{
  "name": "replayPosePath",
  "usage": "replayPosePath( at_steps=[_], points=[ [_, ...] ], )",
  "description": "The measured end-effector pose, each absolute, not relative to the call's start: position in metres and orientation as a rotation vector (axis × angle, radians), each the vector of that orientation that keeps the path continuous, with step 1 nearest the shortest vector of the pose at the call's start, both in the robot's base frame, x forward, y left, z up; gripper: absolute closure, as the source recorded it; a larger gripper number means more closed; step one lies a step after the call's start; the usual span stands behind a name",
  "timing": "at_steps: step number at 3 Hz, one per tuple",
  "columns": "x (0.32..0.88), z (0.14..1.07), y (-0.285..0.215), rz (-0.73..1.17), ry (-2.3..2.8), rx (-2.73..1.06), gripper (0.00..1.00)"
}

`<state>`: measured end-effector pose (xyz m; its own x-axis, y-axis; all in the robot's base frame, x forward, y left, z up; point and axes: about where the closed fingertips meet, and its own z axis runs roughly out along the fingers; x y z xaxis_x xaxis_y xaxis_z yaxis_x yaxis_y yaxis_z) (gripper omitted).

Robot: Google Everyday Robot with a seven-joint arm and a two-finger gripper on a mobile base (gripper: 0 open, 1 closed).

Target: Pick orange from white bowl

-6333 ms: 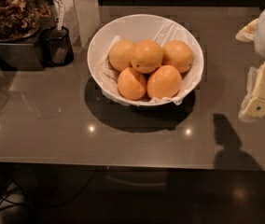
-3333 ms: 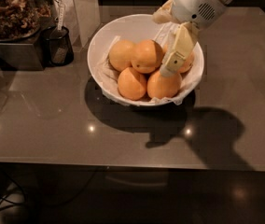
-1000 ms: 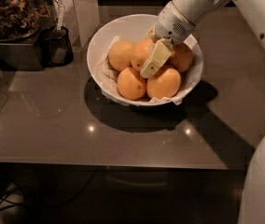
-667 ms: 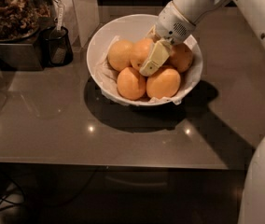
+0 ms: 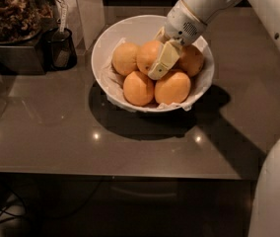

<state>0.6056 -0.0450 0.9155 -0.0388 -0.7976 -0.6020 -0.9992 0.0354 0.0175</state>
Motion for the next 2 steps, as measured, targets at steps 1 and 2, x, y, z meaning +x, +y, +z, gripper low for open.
replayPosePath(
  at_steps=[1,2],
  points=[
    [0.605,0.917,-0.046,0.625,1.890,-1.813,1.00],
    [0.595,0.931,-0.063,0.709,1.808,-1.762,1.00]
  ],
)
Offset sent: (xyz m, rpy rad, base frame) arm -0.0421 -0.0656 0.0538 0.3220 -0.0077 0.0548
